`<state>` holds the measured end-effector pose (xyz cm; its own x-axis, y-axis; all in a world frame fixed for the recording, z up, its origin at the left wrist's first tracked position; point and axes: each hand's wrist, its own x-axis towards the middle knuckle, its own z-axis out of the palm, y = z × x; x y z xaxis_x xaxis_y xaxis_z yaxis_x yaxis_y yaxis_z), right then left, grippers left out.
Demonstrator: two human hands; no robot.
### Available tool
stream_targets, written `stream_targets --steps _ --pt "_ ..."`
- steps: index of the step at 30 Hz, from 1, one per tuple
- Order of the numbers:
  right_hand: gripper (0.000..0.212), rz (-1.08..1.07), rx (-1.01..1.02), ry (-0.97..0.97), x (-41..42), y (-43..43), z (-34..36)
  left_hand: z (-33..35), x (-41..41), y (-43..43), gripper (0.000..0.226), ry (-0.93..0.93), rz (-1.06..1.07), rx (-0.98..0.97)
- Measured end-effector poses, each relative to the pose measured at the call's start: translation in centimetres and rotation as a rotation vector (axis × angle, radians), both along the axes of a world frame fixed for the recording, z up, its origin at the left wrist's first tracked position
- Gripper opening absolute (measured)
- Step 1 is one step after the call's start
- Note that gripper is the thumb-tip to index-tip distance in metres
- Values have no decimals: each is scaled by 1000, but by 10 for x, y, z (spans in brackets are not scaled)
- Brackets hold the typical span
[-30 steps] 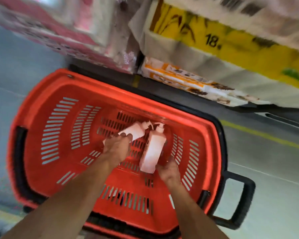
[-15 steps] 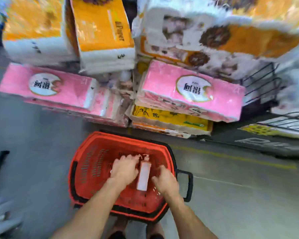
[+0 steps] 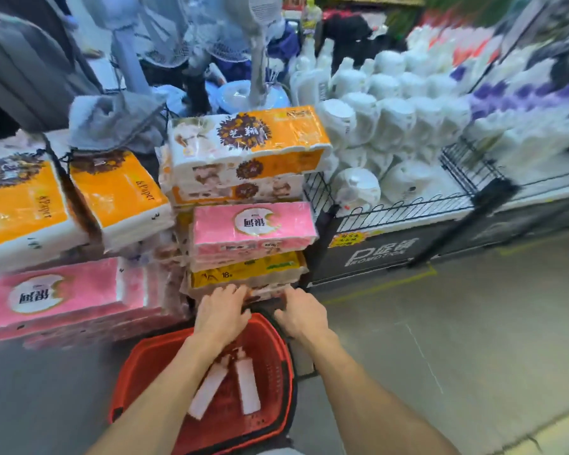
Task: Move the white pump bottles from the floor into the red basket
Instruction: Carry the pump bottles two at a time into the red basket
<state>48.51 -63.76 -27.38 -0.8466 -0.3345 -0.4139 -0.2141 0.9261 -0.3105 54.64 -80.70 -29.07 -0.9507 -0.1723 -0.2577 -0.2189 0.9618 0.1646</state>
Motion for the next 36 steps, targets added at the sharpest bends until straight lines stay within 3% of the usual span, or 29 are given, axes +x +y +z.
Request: stream_targets --steps 6,17,27,36 --pt "36 -214 -39 160 0 89 55 55 -55 69 36 156 -239 74" --pt "38 -689 -12 250 19 332 119 127 -111 293 31 237 -725 119" --pt "38 -894 42 329 41 501 162 146 -130 454 35 292 -960 68" --pt "38 -1001 61 350 15 591 162 150 -187 553 30 306 -1094 99"
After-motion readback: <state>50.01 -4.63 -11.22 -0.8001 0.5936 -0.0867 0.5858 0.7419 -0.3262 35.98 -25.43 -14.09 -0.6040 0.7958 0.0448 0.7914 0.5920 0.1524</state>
